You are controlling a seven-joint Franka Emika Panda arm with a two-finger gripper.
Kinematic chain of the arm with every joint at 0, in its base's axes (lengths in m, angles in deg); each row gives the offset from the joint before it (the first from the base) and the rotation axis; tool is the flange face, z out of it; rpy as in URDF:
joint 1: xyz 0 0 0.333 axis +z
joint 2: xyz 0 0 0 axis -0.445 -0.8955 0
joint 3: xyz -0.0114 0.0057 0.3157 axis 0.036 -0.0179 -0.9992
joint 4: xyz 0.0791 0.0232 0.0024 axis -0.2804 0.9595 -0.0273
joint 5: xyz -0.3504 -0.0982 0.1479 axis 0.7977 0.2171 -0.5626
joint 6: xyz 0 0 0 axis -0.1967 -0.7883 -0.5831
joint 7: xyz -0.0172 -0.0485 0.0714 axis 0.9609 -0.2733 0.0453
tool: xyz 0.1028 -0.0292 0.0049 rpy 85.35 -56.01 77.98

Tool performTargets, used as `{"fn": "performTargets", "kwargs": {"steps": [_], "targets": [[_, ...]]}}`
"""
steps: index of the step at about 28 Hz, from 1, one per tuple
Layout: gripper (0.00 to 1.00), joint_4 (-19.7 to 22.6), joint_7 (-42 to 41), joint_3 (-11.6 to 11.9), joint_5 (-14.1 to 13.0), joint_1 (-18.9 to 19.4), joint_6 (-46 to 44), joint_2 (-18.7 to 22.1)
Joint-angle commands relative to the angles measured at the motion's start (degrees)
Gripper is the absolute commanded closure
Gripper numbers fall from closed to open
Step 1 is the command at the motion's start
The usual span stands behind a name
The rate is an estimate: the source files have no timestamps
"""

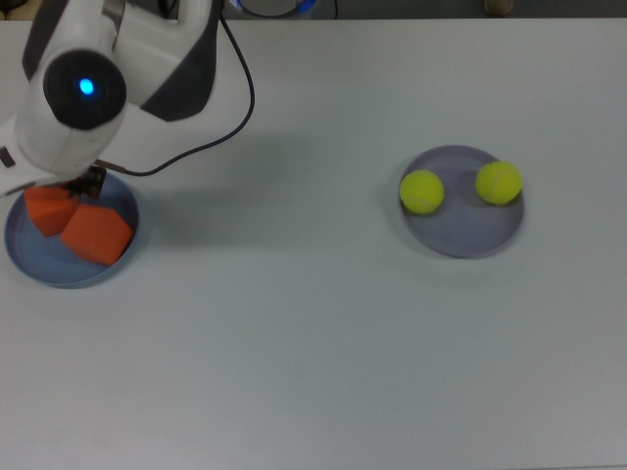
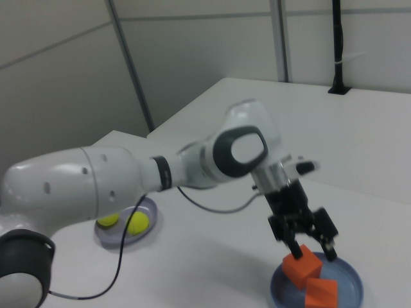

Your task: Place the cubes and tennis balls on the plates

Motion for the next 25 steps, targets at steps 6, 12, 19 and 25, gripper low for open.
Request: {"fn": "performTargets", "kwargs": {"steps": [6, 12, 19, 25], "targets": [[0.0, 1.3, 1.0, -4.9, -6.9, 3.0, 0.4, 10.7], [0.0, 1.3, 4.4, -7.5, -12.2, 5.8, -0.3, 14.7], [0.0, 1.2, 7.0, -9.3, -16.4, 7.7, -11.1, 17.6], [0.0, 1.1, 7.6, -9.4, -23.0, 7.9, -20.8, 21.5]]}}
